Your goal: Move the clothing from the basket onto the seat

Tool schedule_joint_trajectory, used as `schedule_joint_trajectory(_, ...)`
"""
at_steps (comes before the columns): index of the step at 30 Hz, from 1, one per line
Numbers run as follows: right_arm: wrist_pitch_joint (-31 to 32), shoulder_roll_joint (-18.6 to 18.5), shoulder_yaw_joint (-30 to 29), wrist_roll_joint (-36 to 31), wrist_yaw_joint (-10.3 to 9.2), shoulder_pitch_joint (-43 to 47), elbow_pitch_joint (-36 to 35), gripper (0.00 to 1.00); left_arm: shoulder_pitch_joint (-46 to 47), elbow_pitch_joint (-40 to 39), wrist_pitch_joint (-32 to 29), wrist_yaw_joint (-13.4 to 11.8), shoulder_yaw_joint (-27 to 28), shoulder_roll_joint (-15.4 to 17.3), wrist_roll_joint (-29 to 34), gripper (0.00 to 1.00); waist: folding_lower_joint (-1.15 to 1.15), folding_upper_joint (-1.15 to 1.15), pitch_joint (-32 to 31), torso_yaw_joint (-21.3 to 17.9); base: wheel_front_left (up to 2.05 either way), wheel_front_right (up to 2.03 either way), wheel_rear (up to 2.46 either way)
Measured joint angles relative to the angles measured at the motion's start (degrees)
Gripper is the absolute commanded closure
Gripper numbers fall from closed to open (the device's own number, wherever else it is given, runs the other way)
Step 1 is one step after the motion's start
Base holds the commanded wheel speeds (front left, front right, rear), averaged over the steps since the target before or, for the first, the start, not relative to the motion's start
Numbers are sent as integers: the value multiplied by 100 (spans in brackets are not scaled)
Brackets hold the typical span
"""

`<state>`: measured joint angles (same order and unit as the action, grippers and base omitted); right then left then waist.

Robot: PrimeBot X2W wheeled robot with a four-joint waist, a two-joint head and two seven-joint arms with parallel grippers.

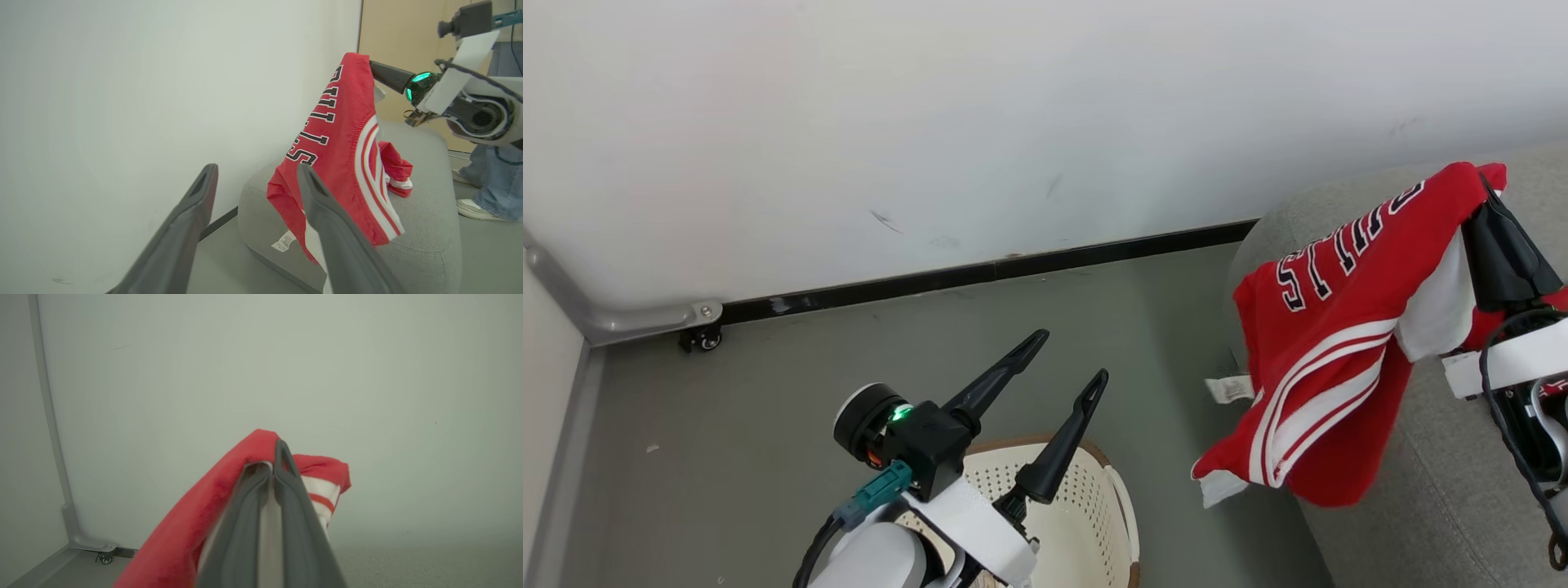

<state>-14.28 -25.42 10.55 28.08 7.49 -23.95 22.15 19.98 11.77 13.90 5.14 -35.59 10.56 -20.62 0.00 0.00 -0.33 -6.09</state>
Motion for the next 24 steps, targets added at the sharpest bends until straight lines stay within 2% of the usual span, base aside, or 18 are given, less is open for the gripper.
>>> schedule_joint_trajectory(10,0,0,-222,-89,0,297,-393,100,-27,-8,24,77,-147,-44,-42,0,0,0,-29,-298,0,0,0)
schedule_joint_trajectory(24,67,-3,-910,-199,0,916,-846,100,-34,-8,26,138,-269,-57,-43,0,0,0,7,-836,0,0,0)
